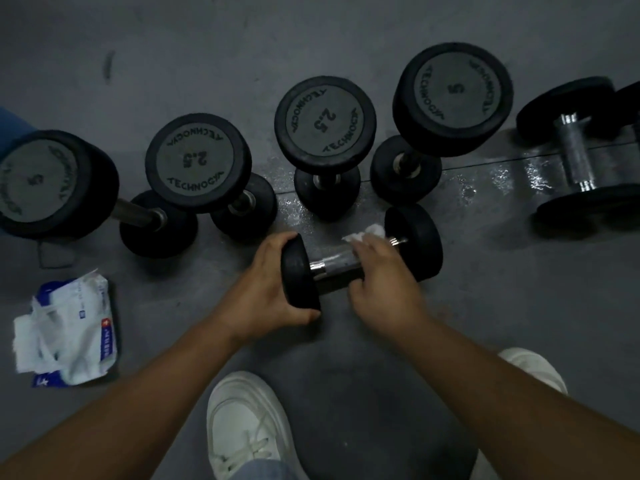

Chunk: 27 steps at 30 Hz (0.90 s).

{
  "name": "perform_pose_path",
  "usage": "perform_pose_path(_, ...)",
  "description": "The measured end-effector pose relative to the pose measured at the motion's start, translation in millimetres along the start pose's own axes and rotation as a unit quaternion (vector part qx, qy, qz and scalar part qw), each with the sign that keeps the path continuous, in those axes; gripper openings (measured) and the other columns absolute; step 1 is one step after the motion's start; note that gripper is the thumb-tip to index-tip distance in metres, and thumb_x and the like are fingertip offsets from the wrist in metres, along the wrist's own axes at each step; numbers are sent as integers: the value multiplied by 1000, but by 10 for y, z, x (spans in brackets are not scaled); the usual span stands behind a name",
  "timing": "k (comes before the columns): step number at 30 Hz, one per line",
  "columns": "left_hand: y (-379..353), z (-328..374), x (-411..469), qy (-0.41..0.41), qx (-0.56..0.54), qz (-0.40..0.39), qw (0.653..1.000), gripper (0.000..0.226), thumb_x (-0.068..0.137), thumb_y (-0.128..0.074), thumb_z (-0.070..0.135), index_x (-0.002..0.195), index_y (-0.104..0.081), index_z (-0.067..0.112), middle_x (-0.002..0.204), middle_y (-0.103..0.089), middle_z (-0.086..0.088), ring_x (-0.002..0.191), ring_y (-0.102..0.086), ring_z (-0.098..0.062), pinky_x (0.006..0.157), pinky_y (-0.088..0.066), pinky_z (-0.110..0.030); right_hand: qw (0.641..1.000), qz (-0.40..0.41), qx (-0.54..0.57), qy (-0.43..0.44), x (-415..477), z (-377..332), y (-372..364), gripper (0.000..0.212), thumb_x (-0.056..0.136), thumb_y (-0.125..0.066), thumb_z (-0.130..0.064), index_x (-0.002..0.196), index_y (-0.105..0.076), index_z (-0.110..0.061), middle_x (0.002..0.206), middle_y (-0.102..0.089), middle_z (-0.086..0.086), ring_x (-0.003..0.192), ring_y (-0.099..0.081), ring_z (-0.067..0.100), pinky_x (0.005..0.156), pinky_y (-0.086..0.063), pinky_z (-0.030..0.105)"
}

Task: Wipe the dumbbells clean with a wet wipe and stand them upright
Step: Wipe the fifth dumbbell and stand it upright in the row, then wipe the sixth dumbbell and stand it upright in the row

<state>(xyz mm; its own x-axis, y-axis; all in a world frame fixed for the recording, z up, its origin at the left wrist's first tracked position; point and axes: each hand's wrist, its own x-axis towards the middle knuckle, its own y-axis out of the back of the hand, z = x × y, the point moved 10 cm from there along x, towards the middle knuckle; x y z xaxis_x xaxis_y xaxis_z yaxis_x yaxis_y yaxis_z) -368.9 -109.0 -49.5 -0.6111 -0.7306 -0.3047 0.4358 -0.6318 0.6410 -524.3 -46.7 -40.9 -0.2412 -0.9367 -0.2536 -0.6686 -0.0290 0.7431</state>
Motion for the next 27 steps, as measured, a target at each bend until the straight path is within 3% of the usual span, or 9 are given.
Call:
perform_pose_path(2,0,129,-51,9,0,11,1000,117,49,-94,37,145,-28,26,142,-32,10,124,-36,2,100,-25,-1,990,-29,136,-28,3,15,59,46,78,-59,1,121,-66,-14,126,-59,-3,123,-51,11,105,-34,12)
perform_pose_path(4,37,330,-81,9,8,31,999,114,46,-87,48,143,-28,32,140,-32,13,124,-38,-1,101,-29,-8,967,-58,227,-97,104,208,303,29,81,-62,1,94,-72,-23,100,-68,-7,95,-64,12,86,-48,16)
perform_pose_path(7,133,806,-34,-16,49,50,997,111,49,-82,55,142,-25,35,141,-30,13,128,-39,-9,106,-38,-28,980,-24,163,-108,234,459,1058,19,79,-69,-4,74,-64,-22,71,-64,-11,68,-59,9,62,-45,18)
perform_pose_path(9,158,1189,52,-41,102,49,993,113,52,-82,58,144,-21,35,145,-29,5,132,-36,-17,109,-39,-37,997,22,54,-54,218,507,1617,19,80,-61,1,81,-64,-18,78,-62,-2,74,-59,17,65,-43,23)
perform_pose_path(12,66,1752,222,-71,178,14,981,112,57,-77,65,146,-14,38,149,-21,-2,137,-29,-27,111,-37,-43,991,104,-75,46,-39,539,2221,34,80,-47,-2,107,-64,-12,104,-57,10,97,-58,30,86,-50,40)
perform_pose_path(16,-309,2379,443,-107,288,-54,950,112,63,-71,69,150,-5,42,157,-5,-8,145,-14,-33,108,-41,-47,975,82,-192,80,-444,737,2246,72,72,-56,-4,142,-40,-4,137,-40,17,124,-41,36,106,-41,44)
perform_pose_path(20,-748,2828,670,-128,372,-86,915,112,67,-66,72,151,2,40,159,1,-7,145,-8,-37,105,-40,-55,971,104,-207,64,-663,1040,2172,82,67,-63,-6,144,-36,3,142,-37,22,133,-37,42,108,-39,51)
perform_pose_path(24,-1094,2950,877,-100,443,-160,876,125,67,-70,72,150,17,39,161,17,-4,147,6,-42,103,-40,-61,971,137,-196,19,-705,1429,2153,81,66,-65,-2,142,-38,6,141,-39,22,134,-37,41,106,-43,48)
perform_pose_path(27,-1114,2921,970,-103,471,-179,857,129,64,-71,72,149,21,40,160,15,-3,146,0,-43,102,-42,-58,967,164,-195,5,-614,1591,2171,77,68,-63,-1,142,-41,5,140,-41,22,134,-38,40,106,-43,45)
